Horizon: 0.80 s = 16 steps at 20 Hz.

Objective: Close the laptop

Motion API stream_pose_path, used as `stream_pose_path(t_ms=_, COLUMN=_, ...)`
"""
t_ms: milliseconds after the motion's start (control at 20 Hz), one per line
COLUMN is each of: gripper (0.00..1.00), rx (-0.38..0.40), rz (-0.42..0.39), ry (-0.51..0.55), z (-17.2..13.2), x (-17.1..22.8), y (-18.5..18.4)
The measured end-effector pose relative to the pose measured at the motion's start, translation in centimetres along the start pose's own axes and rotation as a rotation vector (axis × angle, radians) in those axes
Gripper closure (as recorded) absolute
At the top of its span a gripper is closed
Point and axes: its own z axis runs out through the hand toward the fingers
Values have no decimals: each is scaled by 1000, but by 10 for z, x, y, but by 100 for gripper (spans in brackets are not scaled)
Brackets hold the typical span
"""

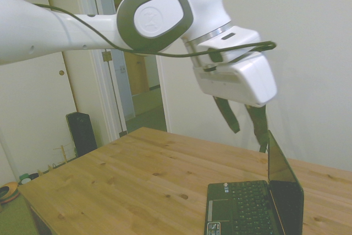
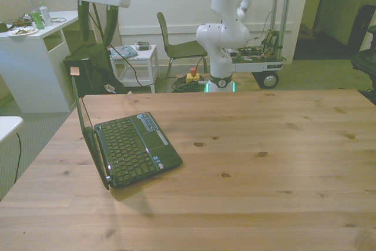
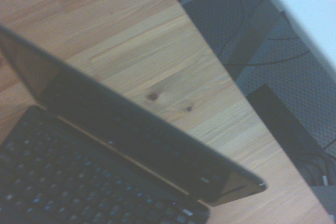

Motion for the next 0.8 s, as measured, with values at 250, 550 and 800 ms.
stream_pose_path(t_ms=250, gripper=0, rx=-29, rz=41, ry=-1, z=40, x=58, y=20)
stream_pose_path(t_ms=550, gripper=0, rx=-53, rz=44, ry=-7, z=76, x=93, y=10)
stream_pose_path(t_ms=800, gripper=100, rx=-44, rz=-22, ry=-23, z=106, x=85, y=-36)
